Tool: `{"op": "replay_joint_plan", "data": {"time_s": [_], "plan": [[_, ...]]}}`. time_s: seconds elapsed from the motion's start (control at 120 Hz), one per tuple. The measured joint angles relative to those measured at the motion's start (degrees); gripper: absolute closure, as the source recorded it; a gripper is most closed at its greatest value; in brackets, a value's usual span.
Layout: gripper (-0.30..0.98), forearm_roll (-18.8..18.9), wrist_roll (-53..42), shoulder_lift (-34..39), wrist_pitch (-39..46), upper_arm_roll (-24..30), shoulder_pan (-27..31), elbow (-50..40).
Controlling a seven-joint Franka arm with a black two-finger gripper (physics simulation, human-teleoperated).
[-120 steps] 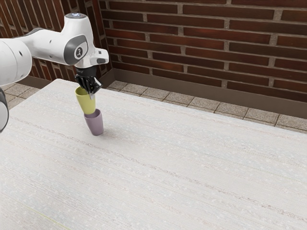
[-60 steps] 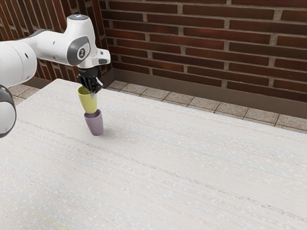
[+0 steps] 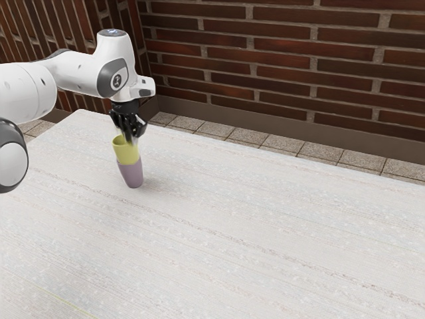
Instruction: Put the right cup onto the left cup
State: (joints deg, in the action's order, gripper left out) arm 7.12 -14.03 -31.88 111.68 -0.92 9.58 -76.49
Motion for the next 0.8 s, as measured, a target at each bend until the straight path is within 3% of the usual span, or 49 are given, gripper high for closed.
{"op": "replay_joint_plan", "data": {"time_s": [0.133,0.292,0.567,0.8], "plan": [[0.31,-0.46,0.38,0.39,-1.51,0.36,0.05,0.00],[0.15,-0.64,1.03,2.14,-3.49,0.90,-0.23,0.00],[0.04,-2.10,1.84,8.82,-6.11,0.63,-3.51,-2.46],[0.01,-5.60,2.25,20.33,-8.73,-9.26,-16.99,-13.81]]}}
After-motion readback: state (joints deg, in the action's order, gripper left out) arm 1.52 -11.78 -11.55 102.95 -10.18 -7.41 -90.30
